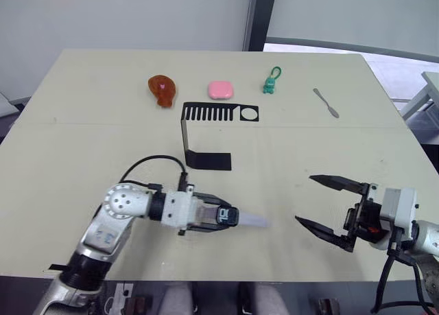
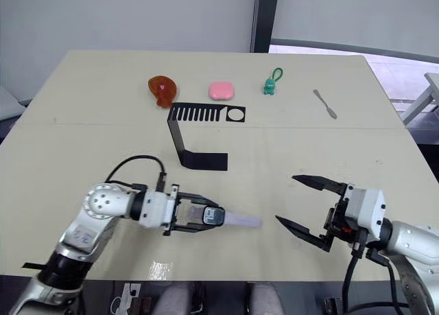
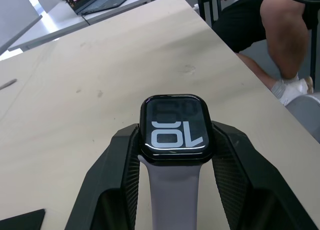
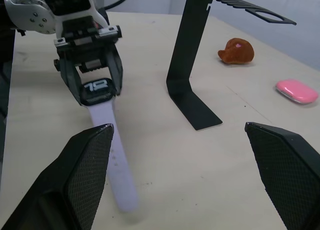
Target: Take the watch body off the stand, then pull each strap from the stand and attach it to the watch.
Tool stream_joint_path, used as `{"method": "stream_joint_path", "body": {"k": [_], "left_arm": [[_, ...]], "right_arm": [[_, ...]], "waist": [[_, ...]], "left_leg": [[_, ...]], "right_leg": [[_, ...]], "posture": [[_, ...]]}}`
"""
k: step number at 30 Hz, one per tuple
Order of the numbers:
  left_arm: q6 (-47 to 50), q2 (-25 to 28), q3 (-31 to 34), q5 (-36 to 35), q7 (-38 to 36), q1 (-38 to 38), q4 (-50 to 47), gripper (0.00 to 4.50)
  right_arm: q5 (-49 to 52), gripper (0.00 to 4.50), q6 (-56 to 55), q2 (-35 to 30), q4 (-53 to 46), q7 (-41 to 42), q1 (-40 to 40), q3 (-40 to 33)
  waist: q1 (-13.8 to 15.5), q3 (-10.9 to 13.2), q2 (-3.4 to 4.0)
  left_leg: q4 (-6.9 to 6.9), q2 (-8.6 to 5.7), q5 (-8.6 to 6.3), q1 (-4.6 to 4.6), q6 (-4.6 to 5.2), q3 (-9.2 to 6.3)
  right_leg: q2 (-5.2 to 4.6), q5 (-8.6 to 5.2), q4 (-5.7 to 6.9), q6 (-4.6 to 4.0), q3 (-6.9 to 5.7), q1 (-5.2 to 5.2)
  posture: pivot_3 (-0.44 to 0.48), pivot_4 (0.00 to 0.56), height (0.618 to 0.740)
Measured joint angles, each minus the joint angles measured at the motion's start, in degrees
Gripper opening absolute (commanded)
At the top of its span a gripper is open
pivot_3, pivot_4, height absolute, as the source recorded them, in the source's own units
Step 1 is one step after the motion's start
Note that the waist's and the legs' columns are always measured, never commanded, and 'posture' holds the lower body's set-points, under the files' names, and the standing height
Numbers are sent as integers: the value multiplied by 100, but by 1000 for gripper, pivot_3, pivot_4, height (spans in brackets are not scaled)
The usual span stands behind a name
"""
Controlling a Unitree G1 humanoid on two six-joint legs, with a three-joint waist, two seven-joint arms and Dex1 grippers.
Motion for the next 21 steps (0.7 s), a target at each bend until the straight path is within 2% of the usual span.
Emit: {"method": "stream_joint_path", "body": {"k": [4, 6, 11, 16, 21], "left_arm": [[735, -361, -449, 470, 477, -172, 408, 1583], [817, -360, -544, 603, 591, -159, 440, 1583], [834, -39, -436, 691, 743, 170, 395, 1583], [818, 70, -296, 680, 843, 361, 236, 1583], [834, -142, -302, 632, 950, 394, 181, 1583]], "right_arm": [[-37, 4461, 53, -33, -3, 217, -2, 122], [-41, 4461, 116, -47, -17, 288, 56, 136], [-40, 4461, 190, -56, -67, 389, 137, 135], [-61, 4461, 262, -57, -69, 507, 131, 146], [-138, 4461, 265, -59, 9, 658, 89, 160]], "waist": [[-21, 0, 0], [-23, 0, 0], [-25, 0, 0], [-8, 0, 0], [-7, 0, 0]], "left_leg": [[0, 4, 1, -1, -2, 2], [-1, 6, 2, 0, -4, 1], [-2, 8, 2, 1, -5, 1], [-1, 4, 1, 0, -2, 0], [1, 3, 1, 0, -2, 0]], "right_leg": [[5, 0, 2, 0, 1, -4], [3, 0, 3, 0, 3, -6], [-2, 0, 4, 0, 3, -6], [-9, 0, 3, 0, 1, -3], [-7, 0, 3, 0, 1, -2]], "posture": [[0, 150, 740], [0, 150, 740], [0, 150, 740], [0, 150, 740], [0, 150, 740]]}}
